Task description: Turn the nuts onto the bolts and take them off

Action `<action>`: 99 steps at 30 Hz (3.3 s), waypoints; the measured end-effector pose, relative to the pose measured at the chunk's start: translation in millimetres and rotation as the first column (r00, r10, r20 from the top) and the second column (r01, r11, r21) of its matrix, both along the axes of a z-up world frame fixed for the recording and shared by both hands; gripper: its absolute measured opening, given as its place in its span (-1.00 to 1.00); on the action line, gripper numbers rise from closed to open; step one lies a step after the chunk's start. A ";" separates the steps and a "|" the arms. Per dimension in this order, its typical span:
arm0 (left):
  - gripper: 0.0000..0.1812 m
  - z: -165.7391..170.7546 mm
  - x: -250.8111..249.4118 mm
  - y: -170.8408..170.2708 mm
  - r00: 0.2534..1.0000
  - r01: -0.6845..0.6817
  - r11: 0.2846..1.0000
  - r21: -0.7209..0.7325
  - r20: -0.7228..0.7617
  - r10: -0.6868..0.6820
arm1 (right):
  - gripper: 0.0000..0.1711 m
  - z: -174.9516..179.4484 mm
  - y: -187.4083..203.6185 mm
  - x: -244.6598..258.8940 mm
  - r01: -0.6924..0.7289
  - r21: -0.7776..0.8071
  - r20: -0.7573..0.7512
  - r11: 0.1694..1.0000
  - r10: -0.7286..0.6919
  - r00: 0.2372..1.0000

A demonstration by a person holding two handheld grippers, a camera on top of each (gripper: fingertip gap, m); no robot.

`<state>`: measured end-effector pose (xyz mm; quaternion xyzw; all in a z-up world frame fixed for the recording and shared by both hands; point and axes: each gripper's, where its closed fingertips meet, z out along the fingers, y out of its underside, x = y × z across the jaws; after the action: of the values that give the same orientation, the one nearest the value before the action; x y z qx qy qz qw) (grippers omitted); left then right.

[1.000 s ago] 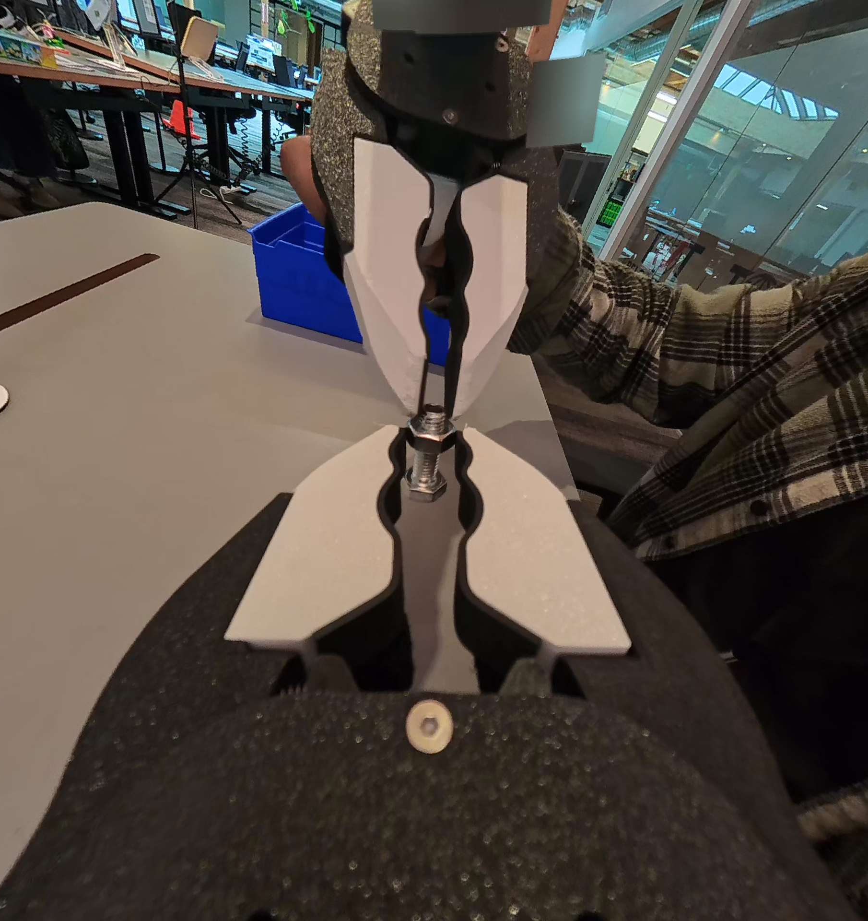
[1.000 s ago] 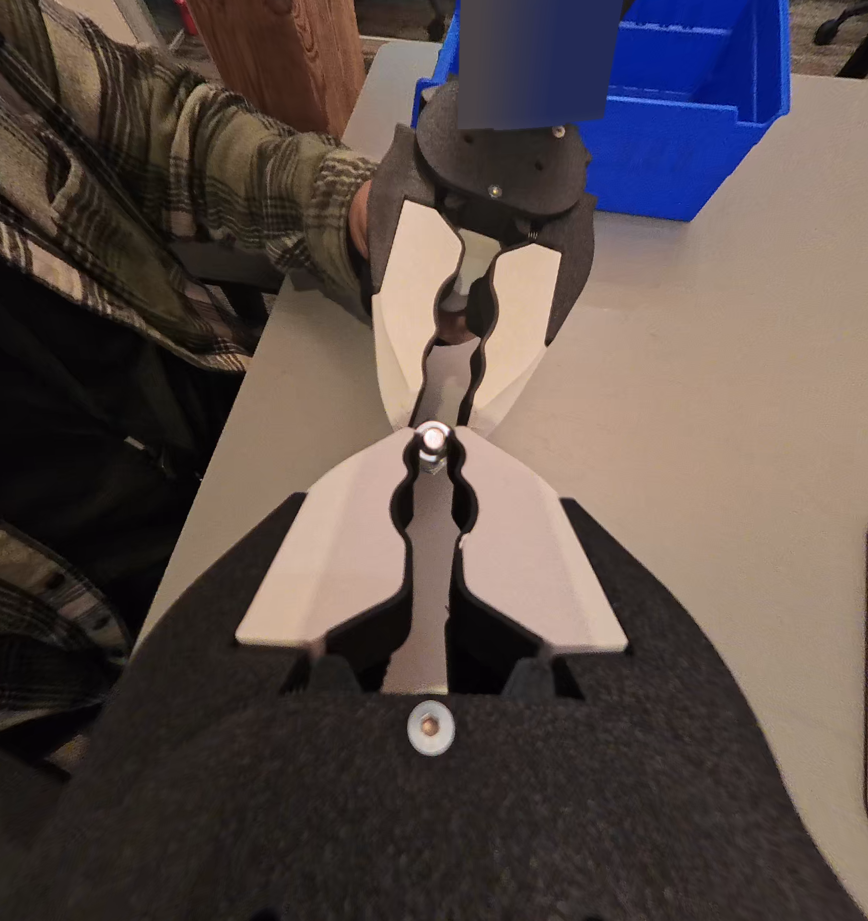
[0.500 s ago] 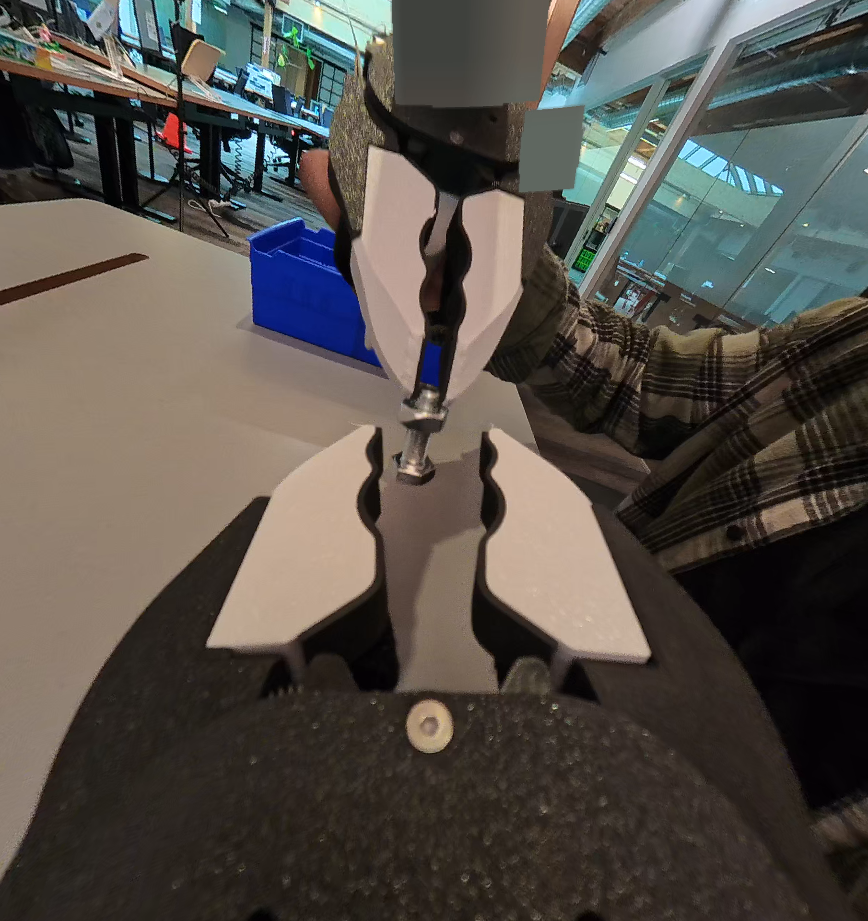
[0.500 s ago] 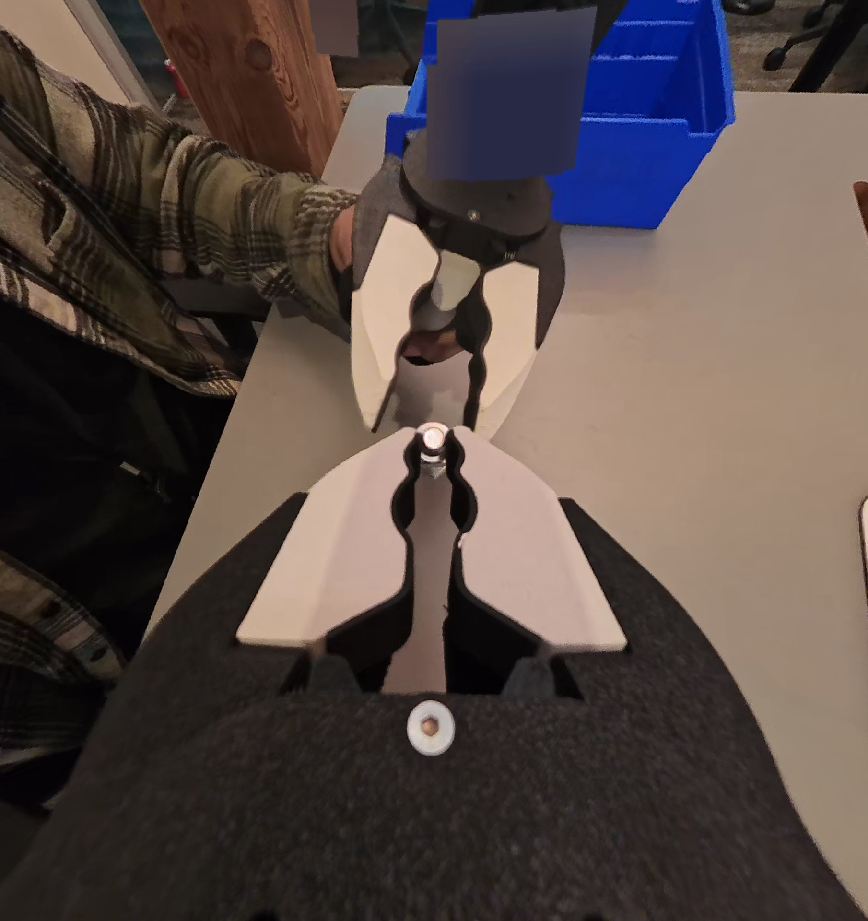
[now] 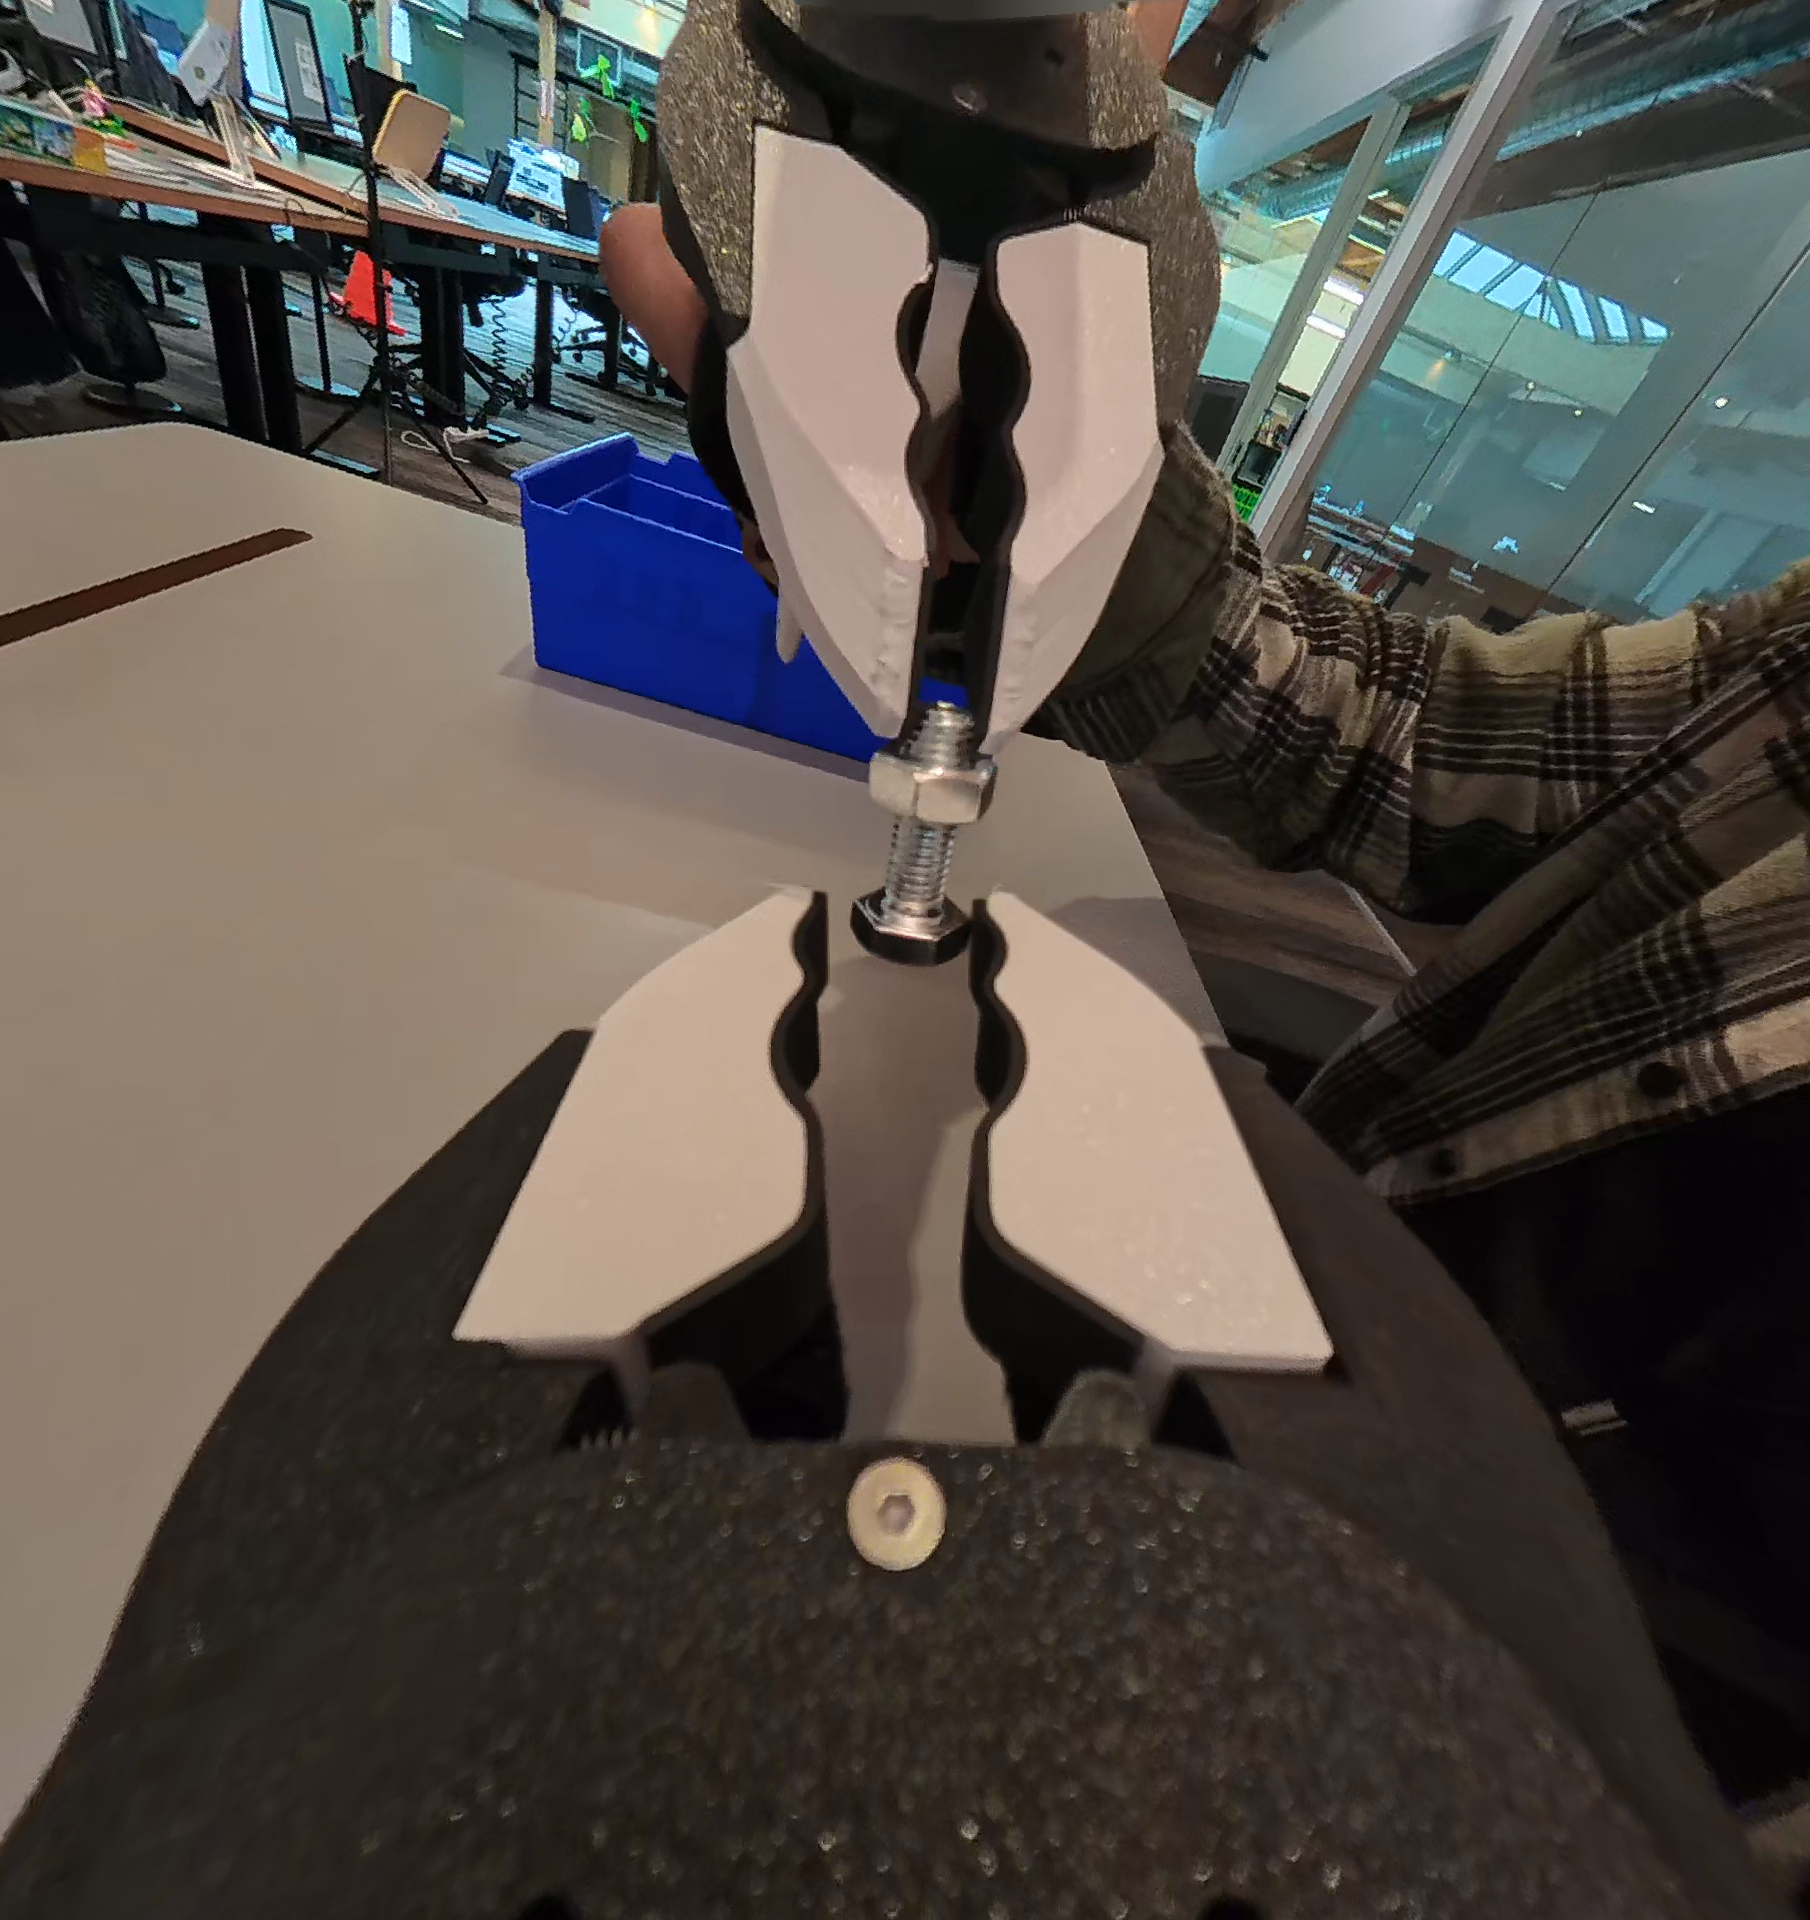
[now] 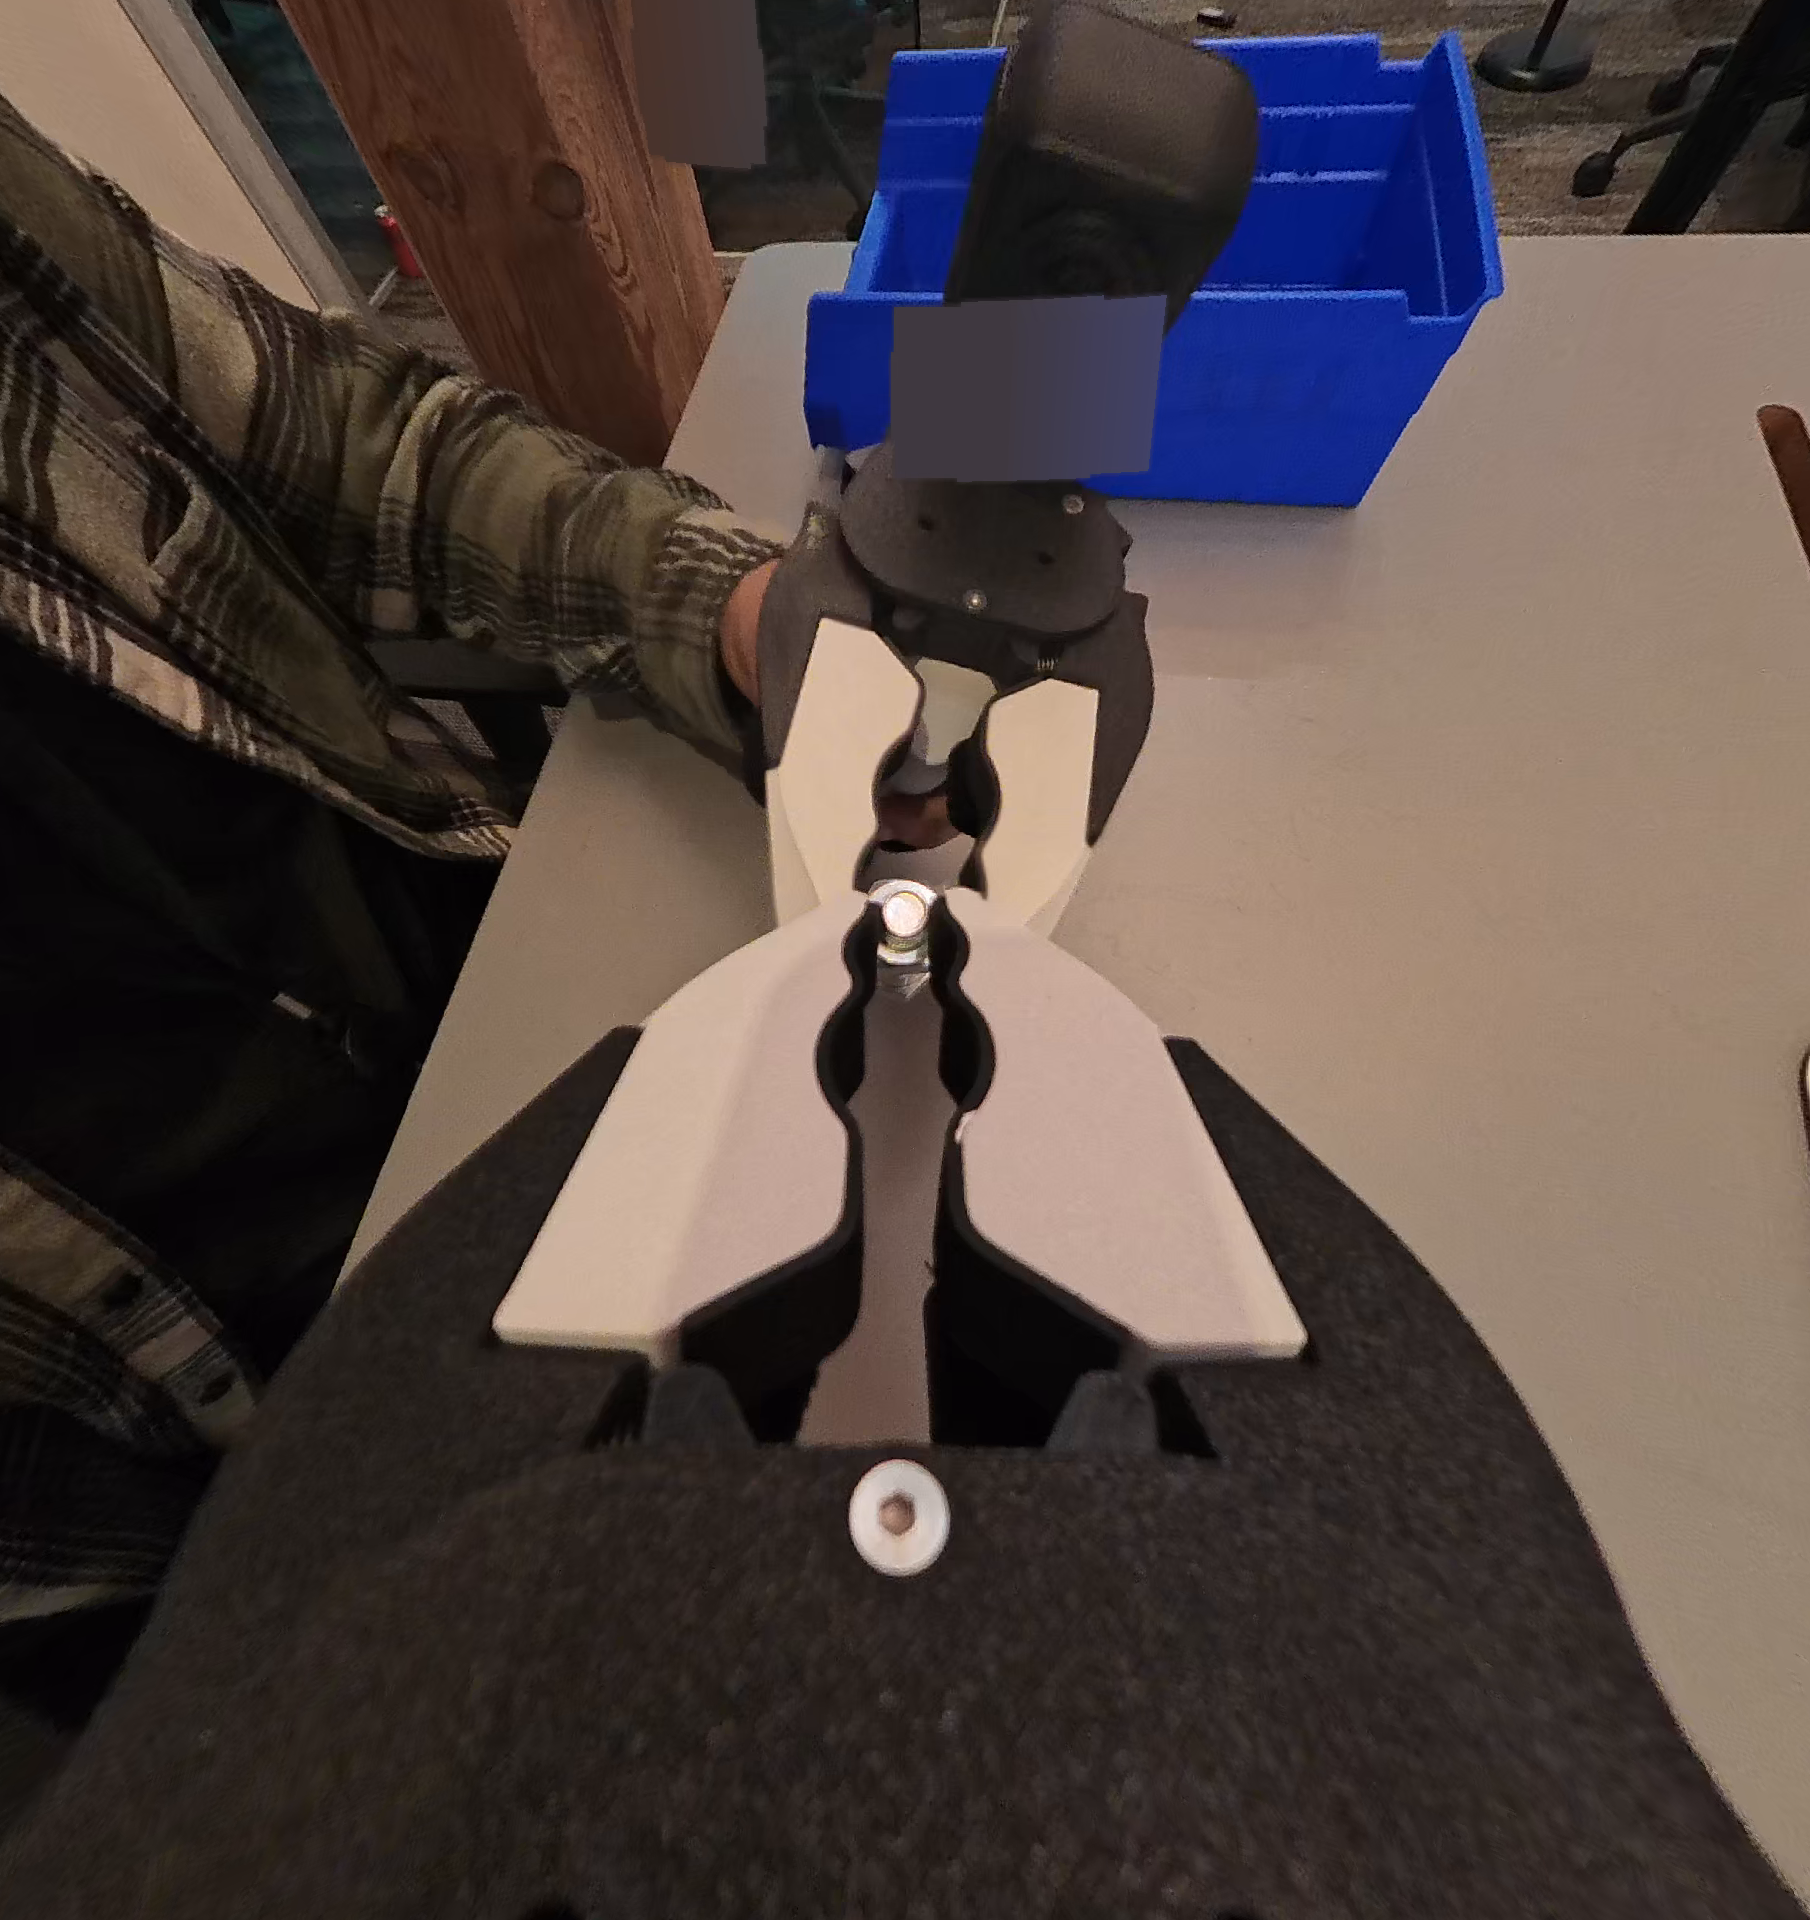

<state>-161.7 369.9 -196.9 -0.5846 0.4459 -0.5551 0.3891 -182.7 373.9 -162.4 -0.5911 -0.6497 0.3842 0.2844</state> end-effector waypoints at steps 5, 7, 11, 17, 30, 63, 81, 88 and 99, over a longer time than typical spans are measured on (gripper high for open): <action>-0.78 -1.8 0.6 -1.7 1.000 0.003 0.999 0.052 -0.008 -0.003 | -0.90 -1.7 -0.5 0.4 -0.002 -0.001 0.007 1.000 0.002 1.000; -0.78 -3.3 0.8 -2.9 1.000 0.004 0.997 0.083 -0.018 -0.002 | -0.90 -2.8 -2.6 0.2 -0.011 -0.008 0.013 1.000 0.011 1.000; -0.78 -3.6 0.8 0.8 1.000 -0.031 0.996 0.086 0.006 0.031 | -0.68 -2.6 5.9 -1.3 0.059 0.002 -0.010 0.998 -0.059 0.998; -0.78 -1.7 -1.5 6.3 0.994 -0.094 0.991 0.099 0.065 0.088 | 0.10 -1.8 28.8 -6.4 0.330 0.003 -0.191 0.944 -0.323 0.927; -0.78 13.1 -4.3 -2.0 0.977 -0.077 0.994 0.072 0.203 0.061 | 0.36 -0.9 45.2 5.5 0.524 -0.059 -0.345 0.850 -0.510 0.788; -0.78 0.8 -5.5 -1.4 0.985 -0.101 0.991 0.091 0.150 0.087 | 0.33 -8.9 44.2 6.1 0.553 -0.080 -0.379 0.830 -0.538 0.753; -0.78 2.4 -8.1 1.6 0.983 -0.113 0.990 0.089 0.158 0.098 | 0.27 0.0 39.8 6.2 0.535 -0.108 -0.414 0.838 -0.527 0.742; -0.78 3.8 -11.5 3.2 0.980 -0.133 0.986 0.100 0.161 0.116 | 0.25 -1.4 52.3 24.2 0.591 -0.114 -0.401 0.799 -0.581 0.708; -0.78 4.6 -10.9 2.3 0.980 -0.130 0.986 0.100 0.166 0.112 | 0.22 5.0 50.1 23.6 0.586 -0.107 -0.413 0.803 -0.572 0.709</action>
<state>-172.6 372.2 -192.2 -0.5419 0.4068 -0.5497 0.4885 -159.1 424.0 -157.4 -0.6615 -0.3597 0.3844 0.5342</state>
